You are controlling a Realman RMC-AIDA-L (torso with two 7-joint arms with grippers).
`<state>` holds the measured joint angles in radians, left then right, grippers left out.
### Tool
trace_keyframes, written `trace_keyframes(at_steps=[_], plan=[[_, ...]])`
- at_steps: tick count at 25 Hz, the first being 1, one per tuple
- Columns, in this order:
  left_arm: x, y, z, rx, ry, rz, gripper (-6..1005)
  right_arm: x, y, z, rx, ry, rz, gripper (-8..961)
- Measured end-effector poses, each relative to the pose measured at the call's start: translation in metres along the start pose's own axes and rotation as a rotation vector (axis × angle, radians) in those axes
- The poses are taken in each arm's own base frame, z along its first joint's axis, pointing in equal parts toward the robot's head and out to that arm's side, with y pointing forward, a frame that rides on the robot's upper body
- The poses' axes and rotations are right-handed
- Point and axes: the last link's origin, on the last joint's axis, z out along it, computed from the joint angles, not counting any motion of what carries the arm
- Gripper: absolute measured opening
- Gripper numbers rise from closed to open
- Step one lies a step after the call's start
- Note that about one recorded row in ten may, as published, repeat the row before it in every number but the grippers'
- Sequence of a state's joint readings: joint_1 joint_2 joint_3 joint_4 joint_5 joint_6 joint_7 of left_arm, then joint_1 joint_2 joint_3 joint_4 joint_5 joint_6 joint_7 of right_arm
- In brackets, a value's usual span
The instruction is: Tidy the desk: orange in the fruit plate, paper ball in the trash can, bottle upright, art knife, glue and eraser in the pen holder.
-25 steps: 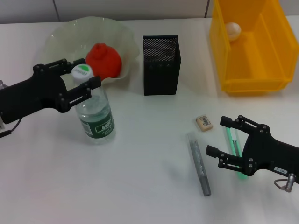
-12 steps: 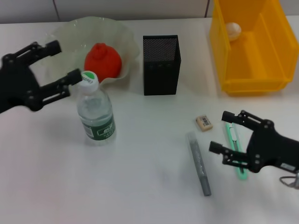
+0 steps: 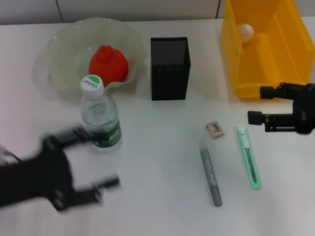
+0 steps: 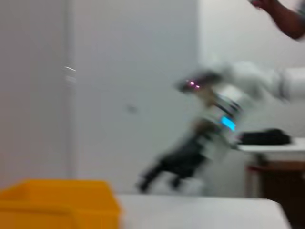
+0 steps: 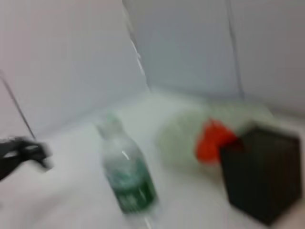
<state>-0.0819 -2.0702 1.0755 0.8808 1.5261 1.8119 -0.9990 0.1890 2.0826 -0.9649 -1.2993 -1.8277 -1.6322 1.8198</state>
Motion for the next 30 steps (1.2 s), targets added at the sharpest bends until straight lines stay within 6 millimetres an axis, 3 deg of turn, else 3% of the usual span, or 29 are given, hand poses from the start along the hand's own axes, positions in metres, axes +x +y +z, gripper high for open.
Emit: trace_keyframes(at_steps=[4, 8, 11, 15, 21, 30], plan=[[-0.022, 0.008, 0.025, -0.079, -0.032, -0.047, 787, -0.046, 0.008, 0.018, 0.212, 0.415, 0.134, 840], [-0.033, 0.005, 0.038, -0.088, -0.034, -0.079, 785, -0.056, 0.016, 0.035, 0.344, 0.567, 0.166, 838], [-0.040, -0.003, 0.050, -0.084, -0.053, -0.093, 785, -0.044, 0.016, 0.062, 0.431, 0.715, 0.192, 837], [-0.040, -0.005, 0.052, -0.081, -0.060, -0.092, 785, -0.029, 0.011, 0.078, 0.453, 0.762, 0.203, 835], [-0.040, -0.006, 0.052, -0.083, -0.062, -0.083, 785, -0.020, 0.006, 0.088, 0.457, 0.754, 0.220, 833], [-0.040, -0.007, 0.053, -0.083, -0.066, -0.081, 785, -0.011, 0.003, 0.107, 0.422, 0.758, 0.255, 753]])
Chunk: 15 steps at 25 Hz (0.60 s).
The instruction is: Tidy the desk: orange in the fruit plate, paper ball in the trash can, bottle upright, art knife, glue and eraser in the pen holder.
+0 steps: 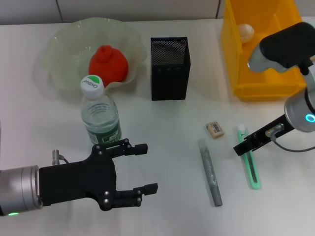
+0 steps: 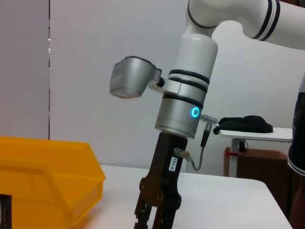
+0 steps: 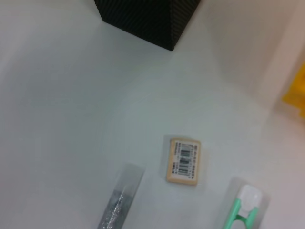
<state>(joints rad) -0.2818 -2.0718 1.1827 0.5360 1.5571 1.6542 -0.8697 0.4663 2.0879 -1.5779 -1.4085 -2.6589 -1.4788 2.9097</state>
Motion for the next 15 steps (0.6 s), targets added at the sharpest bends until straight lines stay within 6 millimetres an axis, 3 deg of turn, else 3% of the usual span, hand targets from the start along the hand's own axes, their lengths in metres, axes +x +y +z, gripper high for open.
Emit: trace_keyframes(at_steps=[4, 9, 14, 15], plan=[[-0.0004, 0.0005, 0.0007, -0.003, -0.002, -0.001, 785, -0.0026, 0.0000, 0.0050, -0.002, 0.014, -0.002, 717], [-0.0013, 0.0015, 0.0009, -0.006, -0.004, -0.004, 785, -0.0038, -0.0001, 0.0064, -0.003, 0.011, -0.001, 533], [-0.0019, 0.0019, 0.0005, -0.003, -0.006, -0.006, 785, -0.0029, -0.0014, 0.0121, -0.006, 0.037, 0.005, 519], [-0.0019, 0.0019, 0.0005, -0.003, -0.006, -0.006, 785, -0.0029, -0.0014, 0.0121, -0.006, 0.037, 0.005, 477]])
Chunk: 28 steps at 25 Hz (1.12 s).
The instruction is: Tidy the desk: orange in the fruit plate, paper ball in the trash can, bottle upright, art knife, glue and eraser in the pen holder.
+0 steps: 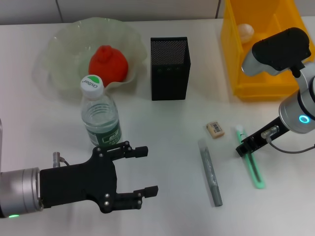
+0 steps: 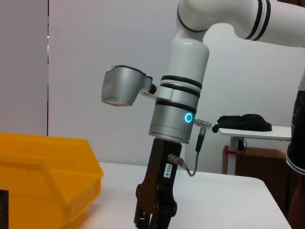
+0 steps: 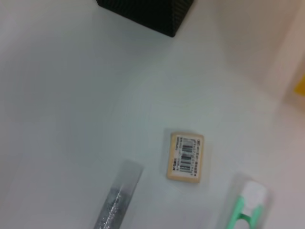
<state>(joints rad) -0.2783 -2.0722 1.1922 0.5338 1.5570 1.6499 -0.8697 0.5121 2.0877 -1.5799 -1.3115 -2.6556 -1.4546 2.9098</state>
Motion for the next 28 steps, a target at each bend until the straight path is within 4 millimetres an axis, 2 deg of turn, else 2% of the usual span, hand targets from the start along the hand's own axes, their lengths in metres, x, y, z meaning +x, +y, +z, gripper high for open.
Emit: trace_keyframes(at_steps=[4, 11, 15, 16, 17, 18, 19, 20, 23, 25, 28], plan=[[0.000, 0.000, -0.001, 0.001, -0.001, 0.000, 785, 0.000, 0.000, 0.001, -0.002, 0.005, -0.001, 309], [-0.001, 0.002, 0.001, -0.015, -0.007, -0.003, 785, 0.001, -0.001, 0.001, 0.000, 0.003, -0.006, 169], [-0.002, 0.004, 0.001, -0.020, -0.010, -0.005, 785, 0.000, -0.005, -0.014, 0.008, -0.058, -0.004, 171], [-0.002, 0.004, 0.002, -0.021, -0.011, -0.005, 785, -0.002, -0.010, -0.031, 0.019, -0.130, 0.012, 172], [-0.002, 0.004, 0.002, -0.021, -0.011, -0.005, 785, -0.002, -0.010, -0.031, 0.019, -0.130, 0.012, 173], [-0.002, 0.004, 0.002, -0.021, -0.011, -0.005, 785, -0.003, -0.013, -0.041, 0.019, -0.182, 0.022, 174], [-0.003, 0.003, 0.002, -0.017, -0.015, -0.005, 785, -0.006, -0.018, -0.062, -0.001, -0.298, 0.039, 176], [-0.003, 0.003, 0.002, -0.017, -0.015, -0.005, 785, -0.006, -0.018, -0.062, -0.001, -0.298, 0.039, 177], [-0.004, 0.002, 0.003, -0.008, -0.025, -0.009, 785, -0.014, -0.023, -0.089, -0.099, -0.532, 0.043, 180], [-0.005, 0.002, 0.004, -0.011, -0.028, -0.013, 785, -0.023, -0.025, -0.097, -0.159, -0.716, 0.015, 183], [-0.006, 0.001, 0.006, -0.009, -0.031, -0.018, 785, -0.035, -0.031, -0.088, -0.207, -0.941, -0.018, 187]])
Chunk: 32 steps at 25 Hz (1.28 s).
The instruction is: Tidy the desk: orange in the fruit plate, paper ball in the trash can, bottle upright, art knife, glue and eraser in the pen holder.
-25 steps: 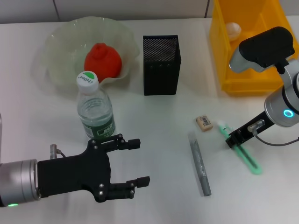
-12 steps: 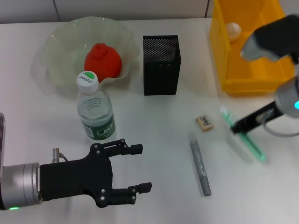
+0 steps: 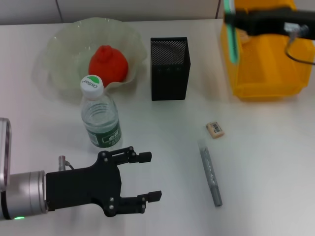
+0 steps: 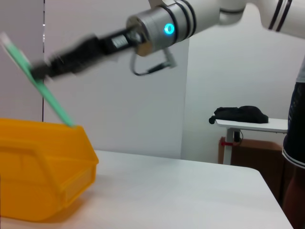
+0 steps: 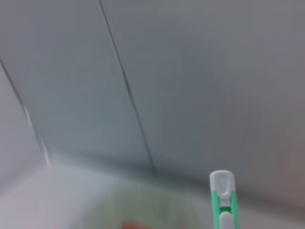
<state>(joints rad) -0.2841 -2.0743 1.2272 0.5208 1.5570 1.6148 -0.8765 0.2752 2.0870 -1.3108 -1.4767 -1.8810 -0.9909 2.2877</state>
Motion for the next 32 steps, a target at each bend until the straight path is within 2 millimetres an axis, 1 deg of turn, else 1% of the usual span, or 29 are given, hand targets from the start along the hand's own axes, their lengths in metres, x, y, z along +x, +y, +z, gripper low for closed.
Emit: trace_keyframes(at_steps=[1, 3, 7, 12, 16, 20, 26, 29, 32], plan=[[0.000, 0.000, 0.000, 0.002, -0.001, -0.002, 785, 0.001, -0.002, 0.010, -0.026, -0.074, -0.016, 188], [0.000, -0.001, 0.001, 0.003, -0.003, -0.003, 785, 0.005, -0.007, 0.026, -0.063, -0.169, -0.029, 190], [-0.002, 0.000, 0.001, 0.001, -0.004, -0.009, 785, 0.018, -0.012, 0.057, -0.106, -0.269, -0.062, 195], [-0.002, 0.001, 0.001, 0.000, -0.004, -0.012, 785, 0.031, -0.007, 0.092, -0.132, -0.247, -0.114, 201], [-0.001, 0.000, 0.002, -0.002, -0.004, -0.007, 785, 0.037, -0.001, 0.111, -0.149, -0.194, -0.144, 206], [-0.001, -0.001, 0.002, -0.004, -0.004, -0.002, 785, 0.041, 0.001, 0.116, -0.149, -0.175, -0.169, 211], [0.000, -0.002, 0.002, -0.004, -0.004, 0.000, 785, 0.046, 0.000, 0.110, -0.153, -0.178, -0.159, 218], [0.000, -0.002, 0.002, -0.001, -0.003, -0.002, 785, 0.047, 0.004, 0.098, -0.199, -0.200, -0.142, 305], [-0.001, -0.002, 0.002, -0.001, -0.005, -0.003, 785, 0.041, 0.010, 0.077, -0.242, -0.221, -0.094, 391]])
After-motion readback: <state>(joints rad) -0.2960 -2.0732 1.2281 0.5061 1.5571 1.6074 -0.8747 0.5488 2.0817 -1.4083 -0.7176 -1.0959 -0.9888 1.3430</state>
